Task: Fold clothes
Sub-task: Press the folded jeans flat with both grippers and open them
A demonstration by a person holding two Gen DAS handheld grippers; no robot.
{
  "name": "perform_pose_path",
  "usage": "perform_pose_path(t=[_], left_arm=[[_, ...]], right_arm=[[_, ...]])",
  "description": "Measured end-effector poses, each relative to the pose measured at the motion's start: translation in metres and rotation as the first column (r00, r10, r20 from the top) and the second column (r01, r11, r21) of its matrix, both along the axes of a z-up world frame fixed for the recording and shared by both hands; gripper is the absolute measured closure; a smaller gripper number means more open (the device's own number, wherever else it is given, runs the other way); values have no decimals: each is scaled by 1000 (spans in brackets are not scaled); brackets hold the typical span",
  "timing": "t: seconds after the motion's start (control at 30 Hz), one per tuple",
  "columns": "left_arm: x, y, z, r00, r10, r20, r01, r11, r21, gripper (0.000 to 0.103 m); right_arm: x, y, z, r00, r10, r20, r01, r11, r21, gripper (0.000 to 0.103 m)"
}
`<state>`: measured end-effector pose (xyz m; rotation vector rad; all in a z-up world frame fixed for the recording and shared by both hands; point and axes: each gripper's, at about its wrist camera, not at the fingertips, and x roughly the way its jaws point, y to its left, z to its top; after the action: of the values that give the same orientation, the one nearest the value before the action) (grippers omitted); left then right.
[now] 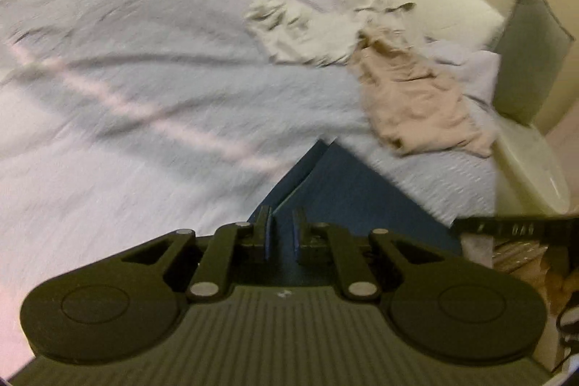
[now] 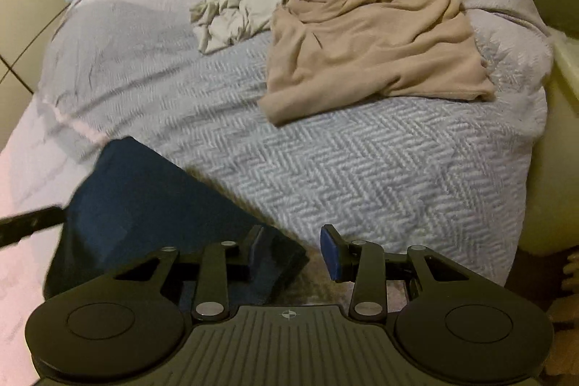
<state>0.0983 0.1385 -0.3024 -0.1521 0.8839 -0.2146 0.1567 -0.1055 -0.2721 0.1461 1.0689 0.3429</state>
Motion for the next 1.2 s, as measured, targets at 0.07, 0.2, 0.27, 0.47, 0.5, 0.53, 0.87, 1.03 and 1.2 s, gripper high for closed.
perform_pose_path(t=[0.07,0.2,0.27,0.47,0.5,0.53,0.87,1.03,1.2], left_arm=[[18,-13,-7,998,-56,9,56,998,33,95],[53,-27,-38,998,-49,-41,50,998,36,95],[63,-28,-53,998,-17,-68,20,999,32,95],[56,-18,-46,999,3,-41,-2,1000,24,91],[48,-12,-39,999,12,-33,-11,1000,24,91],[39,-6,-33,999,27,-27,-27,999,23,91],[-87,26,-2,982,168,-81,-171,985,-25,92],[-91,20,-34,965,225,-137,-230,973,-23,92],[-98,22,-15,974,206,-92,-205,979,16,94]], right_arm=[[2,7,-7,1000,4,-30,-4,1000,-10,64],[4,19,-34,999,10,-47,-14,997,-77,64],[6,23,-43,999,26,-37,-30,994,-101,64],[22,-1,-41,990,-70,-123,72,997,19,64],[19,-5,-36,989,-85,-118,90,995,34,64],[12,-8,-29,990,-92,-105,97,994,42,64],[-112,30,26,992,123,14,-123,992,-11,64],[-133,57,-13,983,185,-15,-186,976,-113,64],[-143,55,6,990,144,3,-143,984,-111,64]])
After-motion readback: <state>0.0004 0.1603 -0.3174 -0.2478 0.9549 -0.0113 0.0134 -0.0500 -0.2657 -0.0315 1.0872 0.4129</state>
